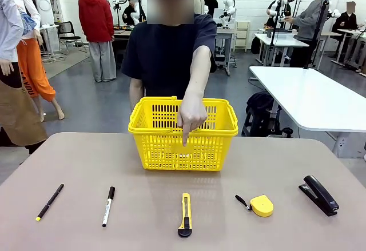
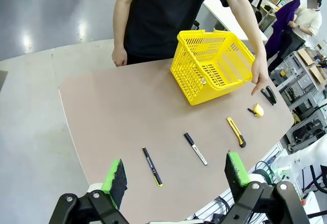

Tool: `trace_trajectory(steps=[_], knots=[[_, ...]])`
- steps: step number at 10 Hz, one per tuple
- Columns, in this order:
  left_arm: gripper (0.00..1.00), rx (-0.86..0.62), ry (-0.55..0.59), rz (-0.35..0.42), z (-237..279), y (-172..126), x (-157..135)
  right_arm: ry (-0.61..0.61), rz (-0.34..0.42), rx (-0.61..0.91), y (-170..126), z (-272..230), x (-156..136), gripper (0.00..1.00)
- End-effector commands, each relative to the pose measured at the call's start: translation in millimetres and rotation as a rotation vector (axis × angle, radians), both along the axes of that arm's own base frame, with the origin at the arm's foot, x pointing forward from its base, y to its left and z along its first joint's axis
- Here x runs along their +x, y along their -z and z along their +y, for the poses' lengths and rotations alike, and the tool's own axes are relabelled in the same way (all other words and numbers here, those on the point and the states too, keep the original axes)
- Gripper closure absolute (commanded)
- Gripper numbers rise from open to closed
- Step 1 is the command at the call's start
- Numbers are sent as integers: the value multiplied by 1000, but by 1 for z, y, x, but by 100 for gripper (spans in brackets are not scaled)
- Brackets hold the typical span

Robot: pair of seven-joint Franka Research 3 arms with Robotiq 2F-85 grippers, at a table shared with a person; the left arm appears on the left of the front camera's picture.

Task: Place the items the person wants into the basket.
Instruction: Pick up the item the person points to and place it in the Market Basket.

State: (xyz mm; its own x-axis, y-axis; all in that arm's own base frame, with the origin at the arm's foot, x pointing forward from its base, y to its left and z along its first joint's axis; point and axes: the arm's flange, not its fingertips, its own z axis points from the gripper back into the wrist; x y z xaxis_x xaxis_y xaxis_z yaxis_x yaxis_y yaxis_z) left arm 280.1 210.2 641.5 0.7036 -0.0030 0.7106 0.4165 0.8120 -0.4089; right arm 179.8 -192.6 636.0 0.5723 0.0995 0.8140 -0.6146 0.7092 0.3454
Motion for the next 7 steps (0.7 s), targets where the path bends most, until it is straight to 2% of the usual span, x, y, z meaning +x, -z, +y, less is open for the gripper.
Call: trace_trajectory(steps=[1,2,3,4,6,7], knots=[[0,100,72,26,-55,-16,9,-18,-14,11,1,1,2,0],[0,264,223,79,-131,-35,18,-18,-14,11,1,1,2,0],[0,394,271,149,-200,-43,27,-18,-14,11,1,1,2,0],[0,506,212,243,-265,-32,40,-18,-14,11,1,1,2,0],[0,614,32,396,-376,22,55,-18,-14,11,1,1,2,0],[0,614,22,445,-417,43,51,-18,-14,11,1,1,2,0]])
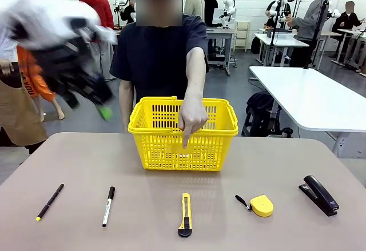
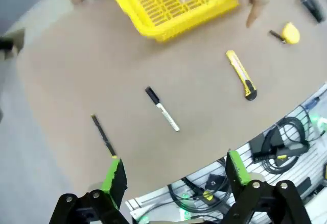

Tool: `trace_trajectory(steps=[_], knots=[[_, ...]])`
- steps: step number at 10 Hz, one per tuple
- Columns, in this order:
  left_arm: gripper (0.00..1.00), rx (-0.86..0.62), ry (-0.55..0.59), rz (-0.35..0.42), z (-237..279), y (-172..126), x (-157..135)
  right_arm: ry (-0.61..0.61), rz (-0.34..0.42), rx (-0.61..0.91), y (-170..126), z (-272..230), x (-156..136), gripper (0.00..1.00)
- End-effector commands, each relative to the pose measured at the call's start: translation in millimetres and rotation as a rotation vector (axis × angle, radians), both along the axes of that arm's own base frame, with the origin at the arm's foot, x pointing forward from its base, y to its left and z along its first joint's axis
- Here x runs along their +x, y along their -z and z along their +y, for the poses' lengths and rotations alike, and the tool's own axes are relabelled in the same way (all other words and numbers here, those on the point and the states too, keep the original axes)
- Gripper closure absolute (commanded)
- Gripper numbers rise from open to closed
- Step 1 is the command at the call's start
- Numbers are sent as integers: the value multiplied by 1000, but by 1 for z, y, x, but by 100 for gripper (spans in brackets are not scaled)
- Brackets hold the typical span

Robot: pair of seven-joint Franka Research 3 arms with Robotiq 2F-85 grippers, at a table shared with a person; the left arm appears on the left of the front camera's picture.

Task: Place the items the person wants into the basket.
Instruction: Pick up the item the person points to and place it in the Market Basket.

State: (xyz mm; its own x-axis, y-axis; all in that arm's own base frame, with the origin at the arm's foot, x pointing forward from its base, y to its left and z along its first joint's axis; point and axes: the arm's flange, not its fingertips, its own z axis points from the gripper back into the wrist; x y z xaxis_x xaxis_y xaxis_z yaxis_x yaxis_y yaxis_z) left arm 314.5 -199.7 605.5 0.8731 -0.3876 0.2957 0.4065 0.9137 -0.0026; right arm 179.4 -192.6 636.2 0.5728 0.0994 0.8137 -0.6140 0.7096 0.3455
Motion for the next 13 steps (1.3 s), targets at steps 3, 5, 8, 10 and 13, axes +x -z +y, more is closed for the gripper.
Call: trace_trajectory(steps=[3,5,8,10,13], knots=[[0,-41,-189,39,-95,70,-10,-19,-15,11,1,1,2,0],[0,-26,-234,-16,-136,111,-37,-19,-15,11,1,1,2,0],[0,1,-220,0,-174,139,-47,-19,-15,11,1,1,2,0],[0,23,-213,41,-180,153,-42,-19,-15,11,1,1,2,0],[0,13,-193,41,-171,152,-51,-19,-15,11,1,1,2,0]])
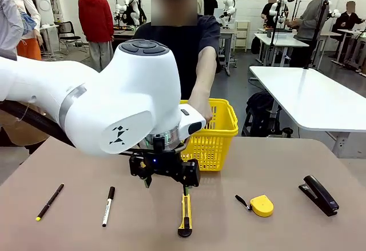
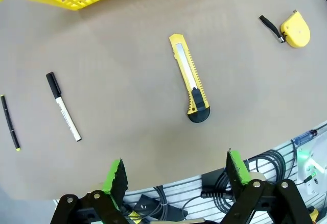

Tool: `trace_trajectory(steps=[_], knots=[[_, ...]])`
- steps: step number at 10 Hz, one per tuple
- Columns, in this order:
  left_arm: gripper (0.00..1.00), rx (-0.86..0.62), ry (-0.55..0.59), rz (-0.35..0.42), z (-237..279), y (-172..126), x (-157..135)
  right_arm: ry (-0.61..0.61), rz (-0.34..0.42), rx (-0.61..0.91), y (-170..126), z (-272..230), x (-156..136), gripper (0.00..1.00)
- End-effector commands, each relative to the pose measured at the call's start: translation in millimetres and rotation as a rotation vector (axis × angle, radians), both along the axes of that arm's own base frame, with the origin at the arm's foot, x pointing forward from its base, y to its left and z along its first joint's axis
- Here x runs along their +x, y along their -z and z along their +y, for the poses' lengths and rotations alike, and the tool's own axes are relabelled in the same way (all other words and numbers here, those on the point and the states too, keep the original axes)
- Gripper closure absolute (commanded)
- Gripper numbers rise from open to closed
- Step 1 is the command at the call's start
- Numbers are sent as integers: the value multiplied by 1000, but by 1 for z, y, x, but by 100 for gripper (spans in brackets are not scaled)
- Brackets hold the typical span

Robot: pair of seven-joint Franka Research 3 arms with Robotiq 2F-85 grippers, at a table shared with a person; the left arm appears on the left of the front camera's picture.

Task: Place the items the person wants into the basket.
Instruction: Pick up the item the person points to and place it in the Market Basket.

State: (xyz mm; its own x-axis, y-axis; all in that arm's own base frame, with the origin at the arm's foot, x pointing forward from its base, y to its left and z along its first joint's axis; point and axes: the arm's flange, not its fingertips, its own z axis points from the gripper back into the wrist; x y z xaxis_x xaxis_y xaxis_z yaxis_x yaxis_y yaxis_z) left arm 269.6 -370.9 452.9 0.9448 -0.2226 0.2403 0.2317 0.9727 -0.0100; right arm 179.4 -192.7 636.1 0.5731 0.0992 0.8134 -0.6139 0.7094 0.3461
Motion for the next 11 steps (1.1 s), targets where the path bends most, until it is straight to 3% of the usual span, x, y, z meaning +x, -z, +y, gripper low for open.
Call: trace_trajectory(steps=[1,4,8,11], knots=[[0,4,-9,-16,0,-1,-7,-19,-15,11,1,1,2,0],[0,-3,8,1,-2,-1,-3,-19,-15,11,1,1,2,0],[0,7,-94,258,-36,66,40,-19,-15,11,1,1,2,0],[0,-28,-173,282,-49,94,61,-19,-15,11,1,1,2,0]])
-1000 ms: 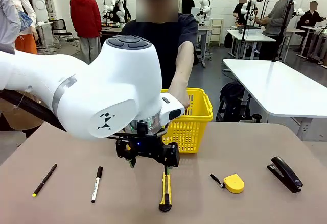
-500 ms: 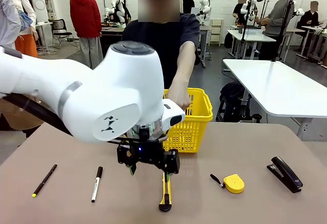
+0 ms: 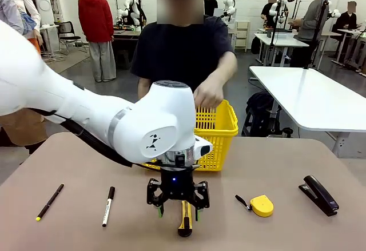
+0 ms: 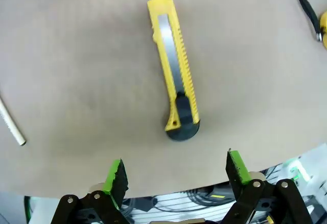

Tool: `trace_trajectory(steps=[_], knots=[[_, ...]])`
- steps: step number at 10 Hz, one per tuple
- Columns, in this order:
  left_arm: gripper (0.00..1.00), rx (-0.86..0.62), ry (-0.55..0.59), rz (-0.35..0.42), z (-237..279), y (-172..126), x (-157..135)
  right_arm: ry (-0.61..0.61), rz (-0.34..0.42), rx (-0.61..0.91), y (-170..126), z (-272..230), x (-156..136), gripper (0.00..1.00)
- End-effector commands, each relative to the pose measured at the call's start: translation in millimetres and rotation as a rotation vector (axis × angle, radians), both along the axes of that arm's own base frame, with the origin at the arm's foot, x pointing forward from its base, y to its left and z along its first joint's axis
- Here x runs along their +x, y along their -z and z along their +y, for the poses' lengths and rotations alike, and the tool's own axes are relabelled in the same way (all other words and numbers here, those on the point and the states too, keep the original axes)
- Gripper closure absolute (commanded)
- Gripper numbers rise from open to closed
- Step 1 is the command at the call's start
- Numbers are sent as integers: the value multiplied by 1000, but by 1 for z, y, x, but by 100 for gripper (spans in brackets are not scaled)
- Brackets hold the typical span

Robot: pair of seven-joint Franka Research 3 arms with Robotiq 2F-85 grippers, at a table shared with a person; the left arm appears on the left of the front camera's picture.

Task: Place the items the person wants into the basket.
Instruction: Pick up the item the person points to and place it in the Market Basket.

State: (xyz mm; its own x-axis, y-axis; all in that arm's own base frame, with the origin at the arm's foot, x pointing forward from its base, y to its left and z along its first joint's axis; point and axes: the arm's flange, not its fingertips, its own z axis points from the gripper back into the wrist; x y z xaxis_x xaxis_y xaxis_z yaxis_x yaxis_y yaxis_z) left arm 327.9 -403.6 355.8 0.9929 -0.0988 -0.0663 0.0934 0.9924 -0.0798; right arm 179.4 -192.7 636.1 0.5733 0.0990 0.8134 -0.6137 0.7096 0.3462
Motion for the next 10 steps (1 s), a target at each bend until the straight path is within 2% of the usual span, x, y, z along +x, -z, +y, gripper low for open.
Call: trace_trajectory(steps=[1,4,9,10], knots=[[0,3,-71,-23,-23,3,8,-19,-15,11,1,1,2,0],[0,63,-142,-80,-39,26,15,-19,-15,11,1,1,2,0],[0,79,-178,-71,-32,45,22,-19,-15,11,1,1,2,0],[31,70,-166,-83,-32,46,24,-19,-15,11,1,1,2,0]])
